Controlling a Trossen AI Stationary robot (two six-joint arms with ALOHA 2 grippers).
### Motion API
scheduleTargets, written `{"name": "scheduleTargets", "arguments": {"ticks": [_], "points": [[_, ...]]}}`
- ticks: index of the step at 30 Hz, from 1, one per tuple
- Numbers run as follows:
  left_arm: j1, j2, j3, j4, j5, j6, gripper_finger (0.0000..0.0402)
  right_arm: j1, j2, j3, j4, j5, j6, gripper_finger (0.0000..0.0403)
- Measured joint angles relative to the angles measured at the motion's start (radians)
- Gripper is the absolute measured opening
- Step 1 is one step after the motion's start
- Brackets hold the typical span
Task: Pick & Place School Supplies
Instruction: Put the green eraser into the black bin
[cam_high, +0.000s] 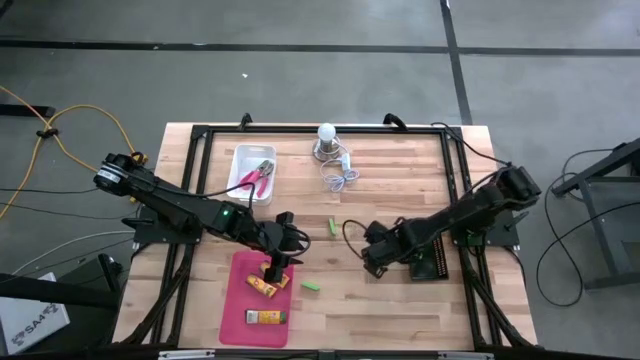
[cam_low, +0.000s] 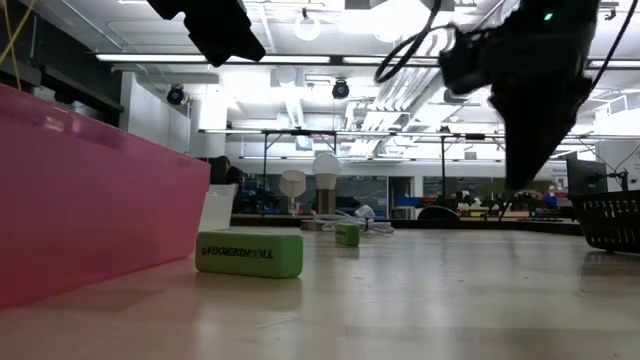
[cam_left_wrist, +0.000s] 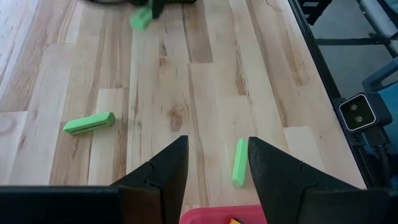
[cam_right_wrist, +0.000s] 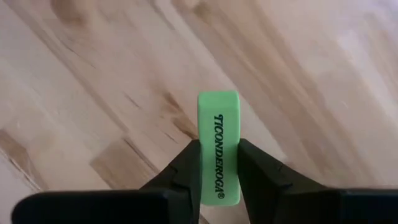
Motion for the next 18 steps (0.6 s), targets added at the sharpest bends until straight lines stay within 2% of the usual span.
{"name": "scheduleTargets", "arguments": {"ticks": [5,11,18], "points": [[0.000,0.000,0.000,0.000,0.000,0.000,0.0161,0.022,-0.072,0.000,-0.186,0.026,0.087,0.0075],[0.000,0.000,0.000,0.000,0.000,0.000,0.0161,0.094,-0.118,0.000,-0.421,0.016,0.276,0.0078],[0.000,0.000,0.000,0.000,0.000,0.000,0.0161,0.178,-0.124,-0.011,-0.486,-0.063,0.406,0.0077]]}}
